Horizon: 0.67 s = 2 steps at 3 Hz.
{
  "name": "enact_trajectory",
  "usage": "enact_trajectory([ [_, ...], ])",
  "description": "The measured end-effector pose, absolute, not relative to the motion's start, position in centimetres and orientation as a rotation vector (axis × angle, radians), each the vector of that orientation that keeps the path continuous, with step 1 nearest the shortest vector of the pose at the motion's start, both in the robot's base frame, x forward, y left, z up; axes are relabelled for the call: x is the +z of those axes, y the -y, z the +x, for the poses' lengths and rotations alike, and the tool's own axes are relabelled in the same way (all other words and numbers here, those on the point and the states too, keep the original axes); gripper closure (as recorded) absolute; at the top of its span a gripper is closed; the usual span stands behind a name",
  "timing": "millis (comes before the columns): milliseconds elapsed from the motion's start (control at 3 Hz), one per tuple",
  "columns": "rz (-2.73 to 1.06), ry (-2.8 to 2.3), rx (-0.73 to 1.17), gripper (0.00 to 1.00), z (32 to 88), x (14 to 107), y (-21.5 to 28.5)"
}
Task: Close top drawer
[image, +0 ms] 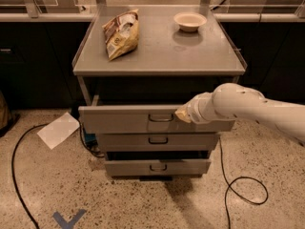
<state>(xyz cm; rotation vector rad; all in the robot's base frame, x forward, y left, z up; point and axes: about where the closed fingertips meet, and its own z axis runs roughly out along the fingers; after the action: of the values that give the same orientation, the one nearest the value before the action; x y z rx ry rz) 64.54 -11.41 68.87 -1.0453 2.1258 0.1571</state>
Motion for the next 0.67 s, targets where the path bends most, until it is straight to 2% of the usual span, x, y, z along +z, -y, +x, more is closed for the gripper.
enact_trajectory([
  [333, -1.039, -2.128, 0.151, 1.00, 65.2, 68.7, 11.4],
  [667, -0.993, -2.109, 0.114, 1.00, 68.3, 69.2, 11.6],
])
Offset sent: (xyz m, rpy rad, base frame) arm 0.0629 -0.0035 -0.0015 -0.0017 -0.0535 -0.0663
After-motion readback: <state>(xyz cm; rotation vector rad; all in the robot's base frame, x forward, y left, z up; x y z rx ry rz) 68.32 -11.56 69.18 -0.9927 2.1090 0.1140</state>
